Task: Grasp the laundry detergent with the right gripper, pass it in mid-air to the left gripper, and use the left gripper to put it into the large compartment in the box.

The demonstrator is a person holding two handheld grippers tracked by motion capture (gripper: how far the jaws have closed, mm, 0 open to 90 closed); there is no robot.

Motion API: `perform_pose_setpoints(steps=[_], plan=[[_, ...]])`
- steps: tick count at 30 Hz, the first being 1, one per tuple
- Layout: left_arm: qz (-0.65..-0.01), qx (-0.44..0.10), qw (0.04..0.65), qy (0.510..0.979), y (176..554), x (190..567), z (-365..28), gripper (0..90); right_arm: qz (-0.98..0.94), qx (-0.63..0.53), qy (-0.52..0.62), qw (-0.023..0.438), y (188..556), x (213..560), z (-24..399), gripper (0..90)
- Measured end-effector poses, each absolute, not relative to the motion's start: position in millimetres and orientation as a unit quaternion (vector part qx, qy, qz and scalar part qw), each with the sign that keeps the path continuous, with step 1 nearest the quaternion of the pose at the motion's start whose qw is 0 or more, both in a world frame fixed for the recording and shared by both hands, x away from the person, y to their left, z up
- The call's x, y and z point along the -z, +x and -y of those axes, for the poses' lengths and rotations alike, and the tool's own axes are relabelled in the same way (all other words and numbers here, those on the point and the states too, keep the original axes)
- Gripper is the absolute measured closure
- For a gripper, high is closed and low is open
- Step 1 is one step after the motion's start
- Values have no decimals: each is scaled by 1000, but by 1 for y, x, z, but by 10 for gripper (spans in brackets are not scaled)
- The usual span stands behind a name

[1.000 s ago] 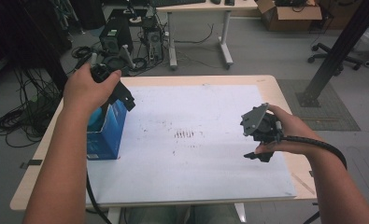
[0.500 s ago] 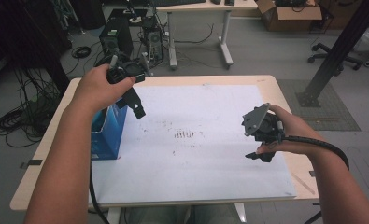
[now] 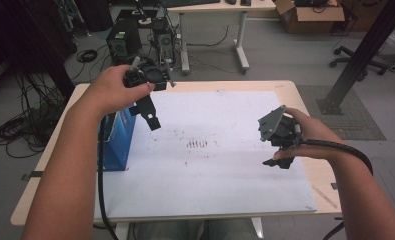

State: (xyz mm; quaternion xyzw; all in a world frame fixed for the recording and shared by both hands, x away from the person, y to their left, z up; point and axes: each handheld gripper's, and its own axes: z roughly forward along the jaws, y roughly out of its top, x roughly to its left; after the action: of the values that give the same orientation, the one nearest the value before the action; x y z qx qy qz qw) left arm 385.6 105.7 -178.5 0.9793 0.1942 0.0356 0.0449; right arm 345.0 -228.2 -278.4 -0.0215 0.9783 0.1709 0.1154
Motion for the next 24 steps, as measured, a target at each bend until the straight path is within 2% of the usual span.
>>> perform_pose_setpoints(steps=[11, 24], plan=[[-127, -20, 32, 991, 381, 183, -94, 43, -980, -165, -20, 111, 349, 279, 222, 27], [-116, -19, 29, 993, 379, 185, -91, 43, -981, -160, -15, 110, 354, 274, 222, 27]])
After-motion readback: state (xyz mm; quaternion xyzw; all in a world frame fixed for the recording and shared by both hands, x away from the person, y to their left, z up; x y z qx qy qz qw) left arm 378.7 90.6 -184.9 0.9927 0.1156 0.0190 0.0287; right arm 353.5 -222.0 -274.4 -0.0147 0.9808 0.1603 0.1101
